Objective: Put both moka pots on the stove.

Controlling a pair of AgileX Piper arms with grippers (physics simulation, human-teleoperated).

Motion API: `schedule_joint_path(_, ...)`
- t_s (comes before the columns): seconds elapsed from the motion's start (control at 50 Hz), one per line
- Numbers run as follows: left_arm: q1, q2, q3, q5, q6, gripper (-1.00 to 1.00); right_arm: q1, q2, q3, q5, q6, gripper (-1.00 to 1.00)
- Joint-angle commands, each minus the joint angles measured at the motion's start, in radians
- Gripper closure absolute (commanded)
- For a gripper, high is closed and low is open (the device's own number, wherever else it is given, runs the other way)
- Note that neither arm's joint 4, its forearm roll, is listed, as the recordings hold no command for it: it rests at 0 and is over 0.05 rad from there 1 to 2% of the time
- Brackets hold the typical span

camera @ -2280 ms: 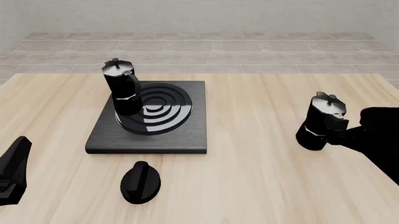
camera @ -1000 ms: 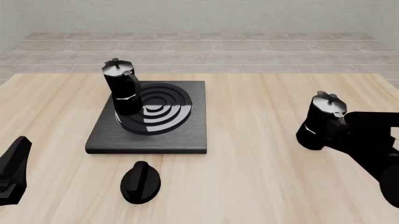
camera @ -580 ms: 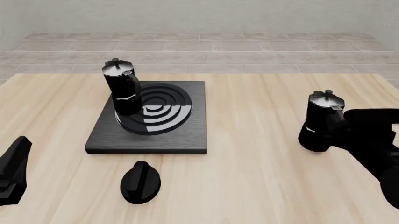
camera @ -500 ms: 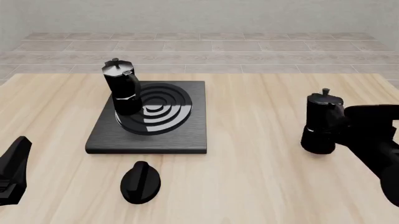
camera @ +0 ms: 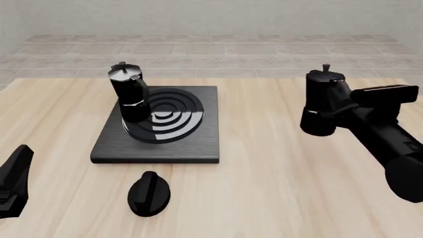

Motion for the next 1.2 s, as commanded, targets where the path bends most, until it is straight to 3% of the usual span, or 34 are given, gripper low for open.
schedule_joint_path(0.02, 0.0, 0.0, 0.0, 0.0, 0.0, -1.0, 0.106, 0.054, -0.074, -0.104, 0.032, 1.0)
schedule_joint_path(0.4, 0.0, 0.0, 0.0, 0.0, 0.0, -1.0, 0.301, 0.169, -0.104, -0.318, 0.038, 1.0)
schedule_joint_path(0.86, 0.0, 0.0, 0.0, 0.0, 0.0, -1.0, 0.423, 0.296, -0.283, -0.33, 0.079, 1.0)
schedule_joint_path(1.2, 0.0, 0.0, 0.0, 0.0, 0.0, -1.0, 0.504, 0.387, -0.422, -0.281, 0.11, 1.0)
